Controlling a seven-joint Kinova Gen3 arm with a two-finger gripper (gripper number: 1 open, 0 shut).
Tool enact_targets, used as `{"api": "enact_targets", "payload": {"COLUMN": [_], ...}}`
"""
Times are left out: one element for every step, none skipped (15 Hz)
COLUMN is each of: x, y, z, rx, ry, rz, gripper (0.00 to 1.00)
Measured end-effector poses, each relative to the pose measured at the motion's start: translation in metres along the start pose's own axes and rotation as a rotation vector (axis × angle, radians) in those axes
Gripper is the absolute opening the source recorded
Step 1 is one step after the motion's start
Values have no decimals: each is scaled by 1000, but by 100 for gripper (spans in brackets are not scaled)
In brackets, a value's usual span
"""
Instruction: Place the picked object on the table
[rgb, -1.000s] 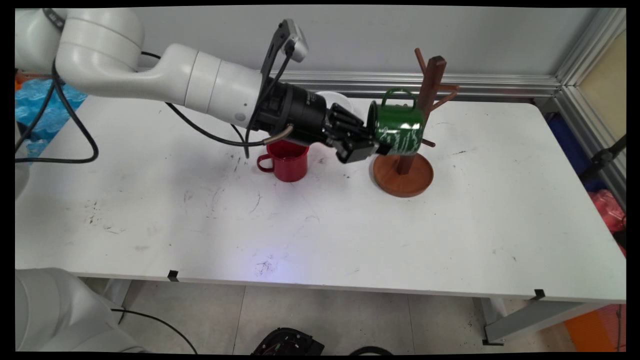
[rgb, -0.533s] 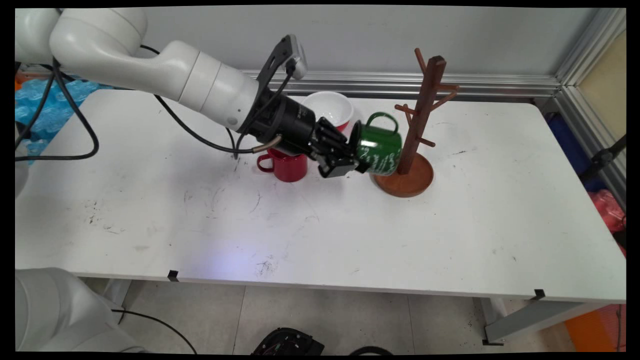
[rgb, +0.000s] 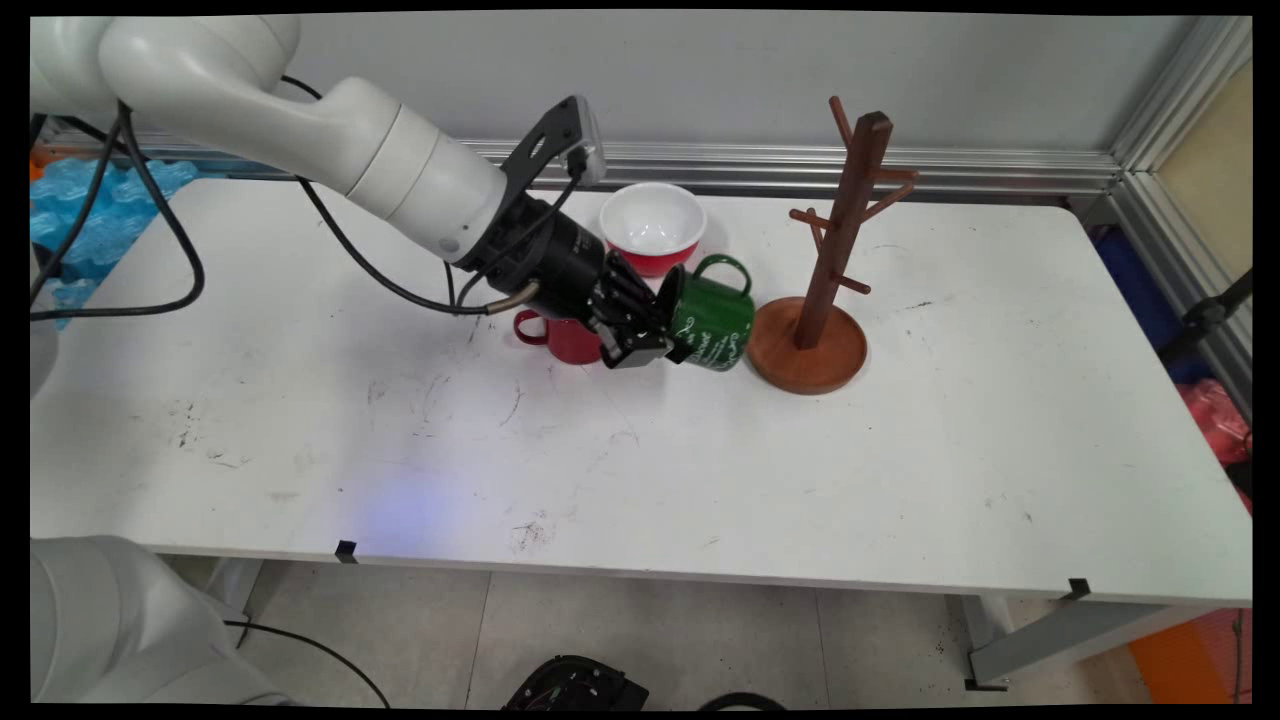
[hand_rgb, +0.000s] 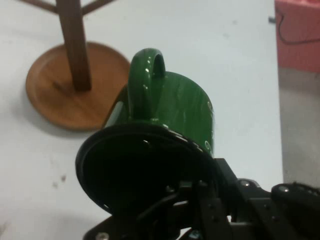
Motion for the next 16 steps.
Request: {"api": "enact_targets", "payload": {"x": [-1,-2,-3,-4,-5,-6,-8,-8,-10,-10,-11,-12,-13,-13,-14,-14], "y": [-1,-1,-2,-2,-3,-3,-4,-4,-4,-4,-4,-4,-4,-4,-4,-4], "z": [0,0,-1,-1,-1,-2,-2,-2,-2,-2,-2,-3,-3,-3,-3,-3], "rx": [3,6,11,14,20,24,30,34,40,43,47,53,57,60,64,67], "ry": [-13,-24,-41,-52,-69,-81,-98,-108,-124,-134,-143,-156,-169,-178,-190,-198], "rz": [0,-1,-3,-5,-8,-10,-13,-16,-20,-23,-26,-31,-35,-38,-42,-44], "gripper": [0,0,0,0,0,0,0,0,0,0,0,0,0,0,0,0]}}
